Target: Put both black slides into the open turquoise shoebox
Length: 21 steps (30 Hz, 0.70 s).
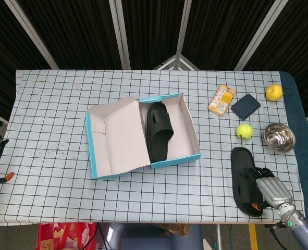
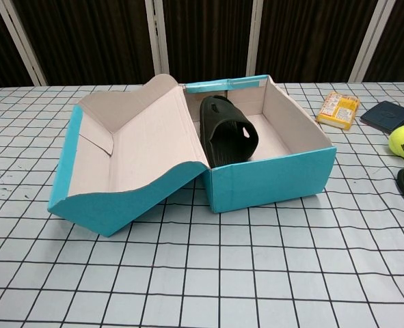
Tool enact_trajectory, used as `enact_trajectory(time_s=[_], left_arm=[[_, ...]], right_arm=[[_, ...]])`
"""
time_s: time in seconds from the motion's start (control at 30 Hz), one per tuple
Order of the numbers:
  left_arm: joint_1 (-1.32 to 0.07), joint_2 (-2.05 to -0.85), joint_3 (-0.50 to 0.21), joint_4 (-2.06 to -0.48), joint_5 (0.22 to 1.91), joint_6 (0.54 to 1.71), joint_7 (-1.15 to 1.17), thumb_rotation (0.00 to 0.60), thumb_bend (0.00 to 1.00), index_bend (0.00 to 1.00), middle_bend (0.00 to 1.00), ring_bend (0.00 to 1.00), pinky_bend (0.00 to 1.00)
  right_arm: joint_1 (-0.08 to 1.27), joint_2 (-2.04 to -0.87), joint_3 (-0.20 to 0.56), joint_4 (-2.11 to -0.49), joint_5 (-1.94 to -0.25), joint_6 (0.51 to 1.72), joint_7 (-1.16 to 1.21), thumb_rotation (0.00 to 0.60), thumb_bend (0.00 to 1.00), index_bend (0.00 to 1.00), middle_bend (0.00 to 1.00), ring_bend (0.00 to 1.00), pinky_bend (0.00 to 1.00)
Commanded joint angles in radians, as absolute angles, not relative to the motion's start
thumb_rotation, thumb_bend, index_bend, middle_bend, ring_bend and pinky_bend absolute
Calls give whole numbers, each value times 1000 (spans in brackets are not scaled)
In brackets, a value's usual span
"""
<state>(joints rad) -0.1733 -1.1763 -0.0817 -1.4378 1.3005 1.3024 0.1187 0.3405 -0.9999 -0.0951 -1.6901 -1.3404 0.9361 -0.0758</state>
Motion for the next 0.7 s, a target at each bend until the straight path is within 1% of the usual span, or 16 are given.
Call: enact_trajectory(time_s=[0.03, 0.37, 0.7], left_arm=[[-172, -1176, -82, -1440, 1302, 1305, 118, 600, 284, 100, 0, 3, 90], [-173, -1177, -83, -1437, 1298, 1304, 119, 600, 284, 103, 0, 3, 89], [-175, -1183, -85, -1433, 1287, 1300, 139, 600, 284, 104, 0, 3, 89]], right_arm=[[339, -1004, -102, -1693, -1334, 920, -80, 600, 188, 63, 109, 3, 0], [343, -1066, -85, -1620, -1357, 919, -42, 600, 188, 63, 109, 1, 0], [339, -1094, -98, -1545, -1375, 899, -6, 600, 188, 63, 109, 0, 0]])
